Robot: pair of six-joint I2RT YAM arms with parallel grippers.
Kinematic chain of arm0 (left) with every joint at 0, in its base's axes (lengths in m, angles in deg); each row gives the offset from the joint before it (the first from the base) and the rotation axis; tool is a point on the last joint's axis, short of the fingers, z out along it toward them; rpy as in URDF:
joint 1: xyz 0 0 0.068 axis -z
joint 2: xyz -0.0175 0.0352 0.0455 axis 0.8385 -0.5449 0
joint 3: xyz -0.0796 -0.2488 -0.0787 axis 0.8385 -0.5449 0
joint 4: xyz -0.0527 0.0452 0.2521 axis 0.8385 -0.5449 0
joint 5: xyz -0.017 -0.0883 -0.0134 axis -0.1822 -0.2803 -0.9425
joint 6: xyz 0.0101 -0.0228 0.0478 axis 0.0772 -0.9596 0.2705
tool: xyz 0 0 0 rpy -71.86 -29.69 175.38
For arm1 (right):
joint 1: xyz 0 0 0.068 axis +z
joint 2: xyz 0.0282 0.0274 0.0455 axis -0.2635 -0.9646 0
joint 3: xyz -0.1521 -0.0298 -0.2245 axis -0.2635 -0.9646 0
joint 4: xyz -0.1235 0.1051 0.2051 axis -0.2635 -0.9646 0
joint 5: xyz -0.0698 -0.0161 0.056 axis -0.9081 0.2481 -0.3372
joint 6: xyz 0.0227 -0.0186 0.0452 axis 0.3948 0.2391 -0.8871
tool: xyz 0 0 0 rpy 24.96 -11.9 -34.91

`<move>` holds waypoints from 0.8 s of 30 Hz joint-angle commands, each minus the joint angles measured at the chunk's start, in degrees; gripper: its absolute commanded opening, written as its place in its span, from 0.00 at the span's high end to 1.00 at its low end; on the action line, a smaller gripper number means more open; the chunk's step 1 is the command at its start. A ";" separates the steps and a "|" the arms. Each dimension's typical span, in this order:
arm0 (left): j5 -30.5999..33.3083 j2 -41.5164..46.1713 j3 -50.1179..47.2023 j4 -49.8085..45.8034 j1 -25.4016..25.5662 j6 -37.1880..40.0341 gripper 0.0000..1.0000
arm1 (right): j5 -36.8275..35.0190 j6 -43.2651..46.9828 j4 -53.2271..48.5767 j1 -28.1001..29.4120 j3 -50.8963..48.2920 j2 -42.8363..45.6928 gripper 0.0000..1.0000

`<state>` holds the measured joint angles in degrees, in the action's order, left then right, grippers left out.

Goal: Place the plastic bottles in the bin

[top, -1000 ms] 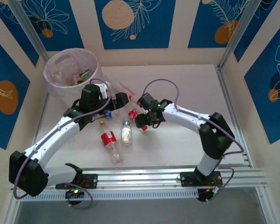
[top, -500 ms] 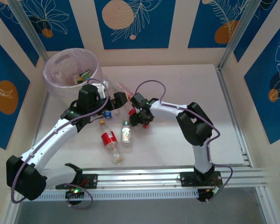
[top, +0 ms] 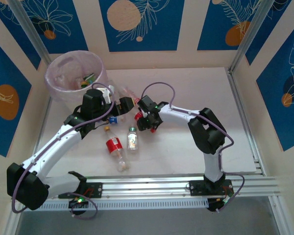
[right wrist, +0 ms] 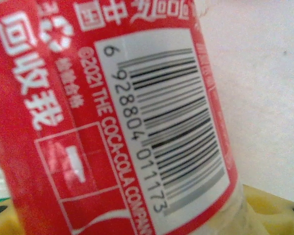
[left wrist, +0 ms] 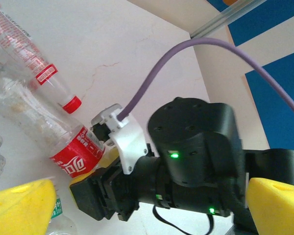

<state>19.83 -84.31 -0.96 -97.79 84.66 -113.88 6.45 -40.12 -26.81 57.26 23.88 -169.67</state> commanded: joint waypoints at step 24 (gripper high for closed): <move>-6.60 -10.51 -0.14 19.51 2.33 -9.38 0.00 | 10.48 -5.58 6.82 -1.95 -18.93 33.43 0.53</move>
<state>14.32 -94.21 -2.09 -81.95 86.32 -122.06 14.51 -44.34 -21.83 54.48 6.59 -138.02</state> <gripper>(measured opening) 0.999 0.558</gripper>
